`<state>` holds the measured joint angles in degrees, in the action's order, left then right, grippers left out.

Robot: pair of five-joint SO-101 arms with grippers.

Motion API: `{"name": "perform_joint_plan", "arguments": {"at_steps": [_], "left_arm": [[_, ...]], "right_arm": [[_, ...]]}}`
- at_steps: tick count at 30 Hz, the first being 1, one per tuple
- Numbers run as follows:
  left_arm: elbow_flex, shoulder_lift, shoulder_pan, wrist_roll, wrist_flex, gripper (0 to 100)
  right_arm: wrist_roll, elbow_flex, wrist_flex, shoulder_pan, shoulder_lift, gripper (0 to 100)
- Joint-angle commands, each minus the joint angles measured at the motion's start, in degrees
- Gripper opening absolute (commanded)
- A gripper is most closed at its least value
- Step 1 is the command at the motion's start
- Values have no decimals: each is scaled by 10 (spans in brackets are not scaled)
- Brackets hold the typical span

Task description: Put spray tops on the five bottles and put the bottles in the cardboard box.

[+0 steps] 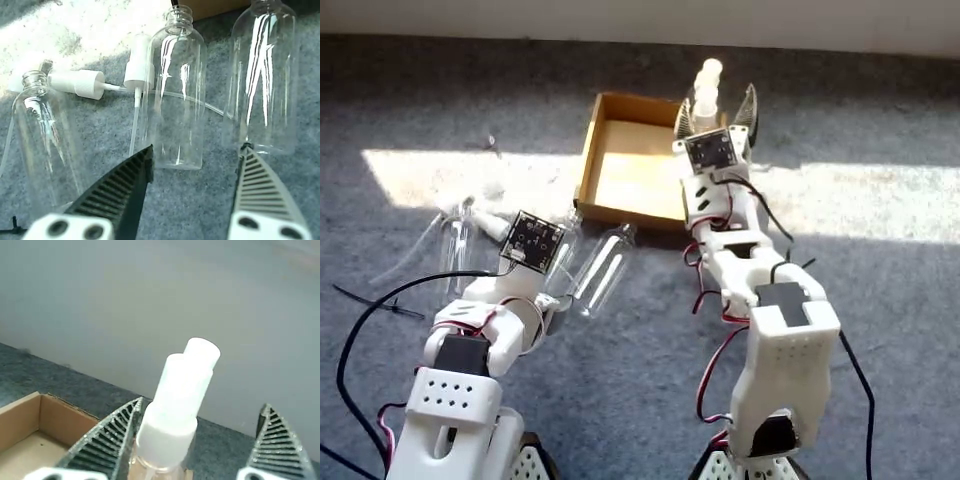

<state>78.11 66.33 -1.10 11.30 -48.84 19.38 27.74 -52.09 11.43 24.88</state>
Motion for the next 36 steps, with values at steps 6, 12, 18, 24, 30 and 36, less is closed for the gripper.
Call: {"name": "perform_joint_plan", "arguments": {"at_steps": [6, 12, 18, 24, 30, 36], "left_arm": [[-4, 6, -11, 4, 11, 255], [-4, 6, -11, 4, 11, 255], [-4, 6, -11, 4, 11, 255], [-3, 6, -11, 4, 11, 255], [-8, 6, -2, 2, 11, 255], [-31, 1, 72, 2, 10, 255]], "right_arm": [[7, -4, 95, 0, -131, 306], [7, -5, 147, 2, -188, 306], [10, -5, 240, 35, -325, 304], [9, -27, 481, 61, -509, 304], [7, 7, 813, 124, -684, 303], [8, 167, 988, 220, -792, 303]]}}
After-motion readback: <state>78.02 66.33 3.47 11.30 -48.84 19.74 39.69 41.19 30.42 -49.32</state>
